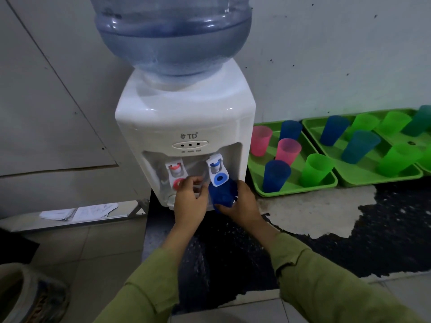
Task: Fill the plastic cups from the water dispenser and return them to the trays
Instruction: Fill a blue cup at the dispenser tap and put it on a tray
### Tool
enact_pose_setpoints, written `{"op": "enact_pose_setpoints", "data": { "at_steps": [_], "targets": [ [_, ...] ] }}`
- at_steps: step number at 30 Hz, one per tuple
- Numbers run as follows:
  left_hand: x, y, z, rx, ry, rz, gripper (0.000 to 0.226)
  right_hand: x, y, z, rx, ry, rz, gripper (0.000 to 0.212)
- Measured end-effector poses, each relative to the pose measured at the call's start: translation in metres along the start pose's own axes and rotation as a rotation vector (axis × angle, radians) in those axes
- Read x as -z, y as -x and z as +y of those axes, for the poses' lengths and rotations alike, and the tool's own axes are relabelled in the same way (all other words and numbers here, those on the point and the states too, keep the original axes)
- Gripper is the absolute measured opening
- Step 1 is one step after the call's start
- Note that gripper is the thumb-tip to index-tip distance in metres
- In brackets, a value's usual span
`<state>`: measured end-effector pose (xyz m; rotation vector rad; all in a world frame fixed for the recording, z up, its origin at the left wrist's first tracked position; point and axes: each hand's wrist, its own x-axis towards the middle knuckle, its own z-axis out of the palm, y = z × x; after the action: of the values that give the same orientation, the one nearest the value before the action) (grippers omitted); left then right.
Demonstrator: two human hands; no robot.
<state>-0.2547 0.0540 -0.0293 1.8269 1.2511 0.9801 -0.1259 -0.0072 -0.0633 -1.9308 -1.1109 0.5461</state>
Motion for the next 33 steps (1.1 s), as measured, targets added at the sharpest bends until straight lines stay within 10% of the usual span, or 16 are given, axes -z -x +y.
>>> {"op": "enact_pose_setpoints", "data": {
  "at_steps": [14, 33],
  "targets": [
    [-0.028, 0.045, -0.005, 0.048, 0.004, -0.122, 0.004, 0.026, 0.016, 0.031, -0.066, -0.032, -0.048, 0.055],
    [-0.241, 0.082, 0.098, -0.078, -0.155, -0.309, 0.023, 0.255, 0.02, 0.174, -0.008, 0.02, 0.134, 0.069]
  ]
}}
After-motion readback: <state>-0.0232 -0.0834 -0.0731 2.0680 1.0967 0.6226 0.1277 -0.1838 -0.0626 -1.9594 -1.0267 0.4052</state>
